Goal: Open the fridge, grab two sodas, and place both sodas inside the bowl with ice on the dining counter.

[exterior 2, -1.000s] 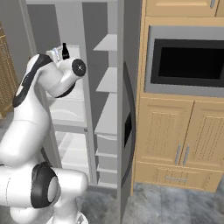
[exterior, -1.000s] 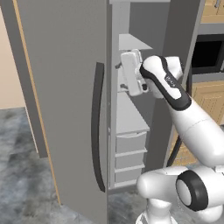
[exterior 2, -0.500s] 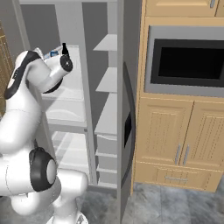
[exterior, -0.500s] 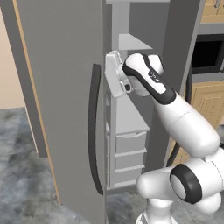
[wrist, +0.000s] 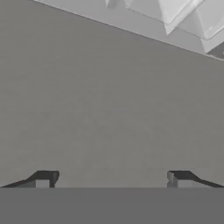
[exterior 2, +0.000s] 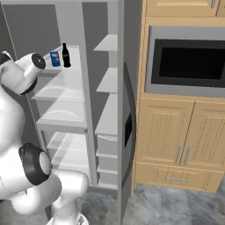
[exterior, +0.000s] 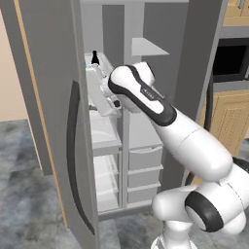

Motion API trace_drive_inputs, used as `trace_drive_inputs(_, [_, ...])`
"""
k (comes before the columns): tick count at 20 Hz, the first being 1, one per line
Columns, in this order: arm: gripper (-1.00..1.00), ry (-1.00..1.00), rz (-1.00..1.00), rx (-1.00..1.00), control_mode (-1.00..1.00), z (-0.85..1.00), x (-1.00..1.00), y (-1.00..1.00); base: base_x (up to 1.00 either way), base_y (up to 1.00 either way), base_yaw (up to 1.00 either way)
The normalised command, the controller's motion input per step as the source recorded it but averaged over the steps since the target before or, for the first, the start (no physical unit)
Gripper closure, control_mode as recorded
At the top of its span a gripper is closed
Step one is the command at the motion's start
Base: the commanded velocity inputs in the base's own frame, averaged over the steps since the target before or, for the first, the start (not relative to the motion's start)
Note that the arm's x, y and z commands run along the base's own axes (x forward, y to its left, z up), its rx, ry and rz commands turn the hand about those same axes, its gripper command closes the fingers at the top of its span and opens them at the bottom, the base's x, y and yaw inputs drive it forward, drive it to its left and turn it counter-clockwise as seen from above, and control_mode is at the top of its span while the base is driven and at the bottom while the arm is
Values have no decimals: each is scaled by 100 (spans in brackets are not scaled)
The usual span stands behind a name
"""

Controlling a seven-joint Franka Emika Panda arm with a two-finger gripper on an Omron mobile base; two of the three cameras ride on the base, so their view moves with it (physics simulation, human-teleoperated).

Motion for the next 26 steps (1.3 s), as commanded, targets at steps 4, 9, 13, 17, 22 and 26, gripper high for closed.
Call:
trace_drive_inputs(4, [-100, -1, 14, -5, -100, -8, -19, 99, 0, 0, 0])
trace_drive_inputs(9, [-100, 4, 5, -2, -100, -10, 0, 48, 0, 0, 0])
trace_drive_inputs(13, [-100, 0, 0, -4, -100, -8, -9, -16, 0, 0, 0])
trace_drive_inputs(17, [-100, -13, 0, 0, -100, 8, -65, -84, 0, 0, 0])
trace_drive_inputs(22, [-100, -18, -4, -9, -100, 20, -75, -79, 0, 0, 0])
trace_drive_inputs(26, [-100, -17, -14, -14, -100, 12, -73, -61, 0, 0, 0])
